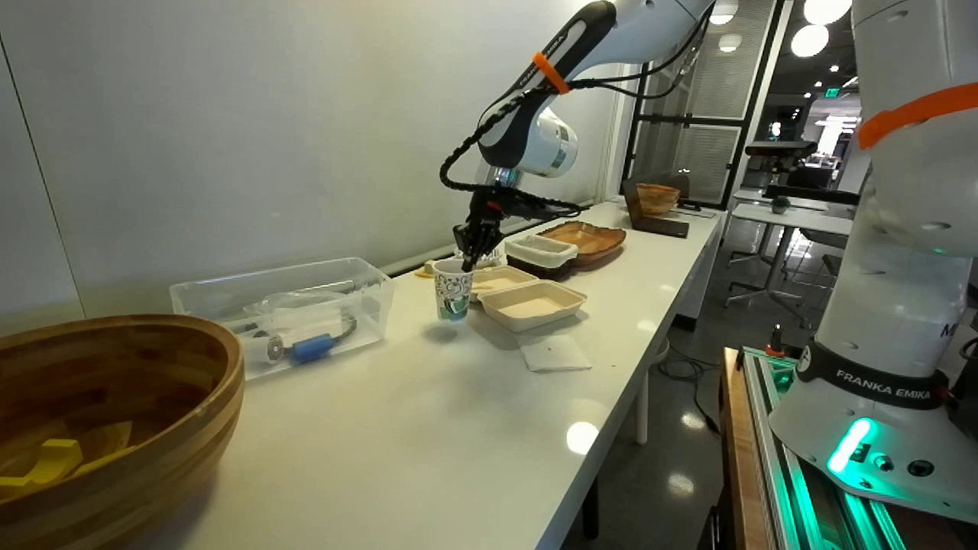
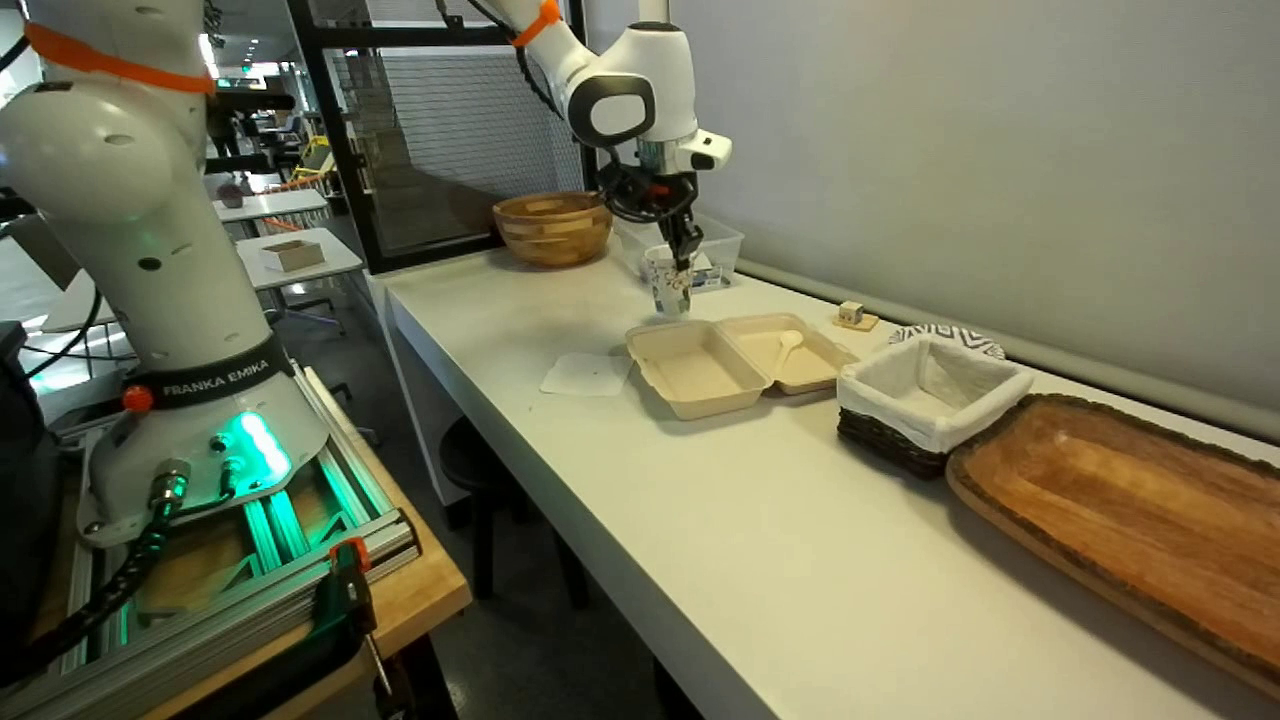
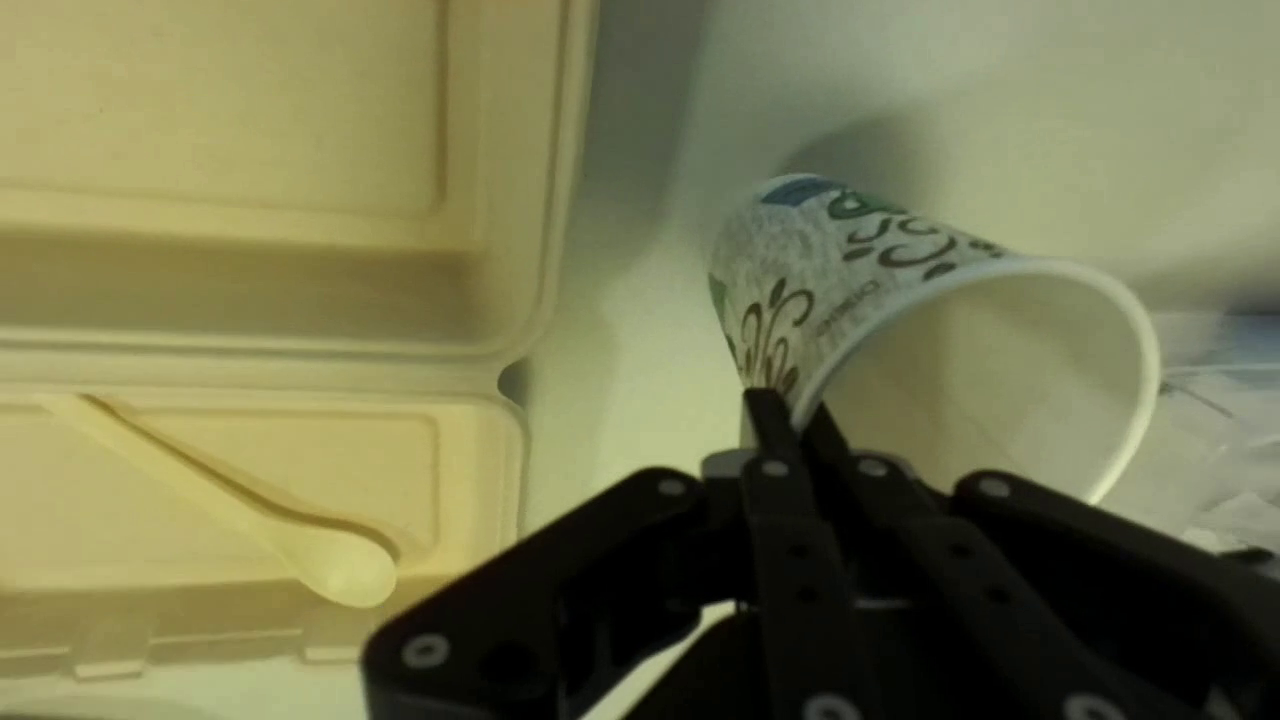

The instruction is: Pour the contents in the coffee cup into the black and white bowl.

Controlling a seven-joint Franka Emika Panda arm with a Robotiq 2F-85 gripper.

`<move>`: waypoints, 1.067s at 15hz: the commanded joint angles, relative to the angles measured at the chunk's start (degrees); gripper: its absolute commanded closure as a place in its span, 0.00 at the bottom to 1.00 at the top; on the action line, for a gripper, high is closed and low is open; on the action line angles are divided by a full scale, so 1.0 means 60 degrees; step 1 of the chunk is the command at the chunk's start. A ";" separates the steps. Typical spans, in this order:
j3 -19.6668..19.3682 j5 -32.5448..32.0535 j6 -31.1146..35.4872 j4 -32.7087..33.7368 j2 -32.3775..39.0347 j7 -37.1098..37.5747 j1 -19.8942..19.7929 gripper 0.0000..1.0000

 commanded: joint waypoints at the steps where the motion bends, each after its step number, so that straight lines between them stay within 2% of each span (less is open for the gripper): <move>1: -0.0347 -0.0468 -0.0356 -0.0307 -0.1193 0.0801 0.0177 0.99; 5: -0.1385 -0.2751 -0.0054 0.0392 -0.1681 0.2364 0.0508 0.99; 8: -0.2069 -0.4575 0.0117 0.1562 -0.1266 0.3577 0.0456 0.99; 13: -0.3440 -0.6580 0.0188 0.3963 0.0591 0.5622 0.0477 0.99; 16: -0.4239 -0.6912 -0.0220 0.5363 0.1876 0.6824 0.0453 0.99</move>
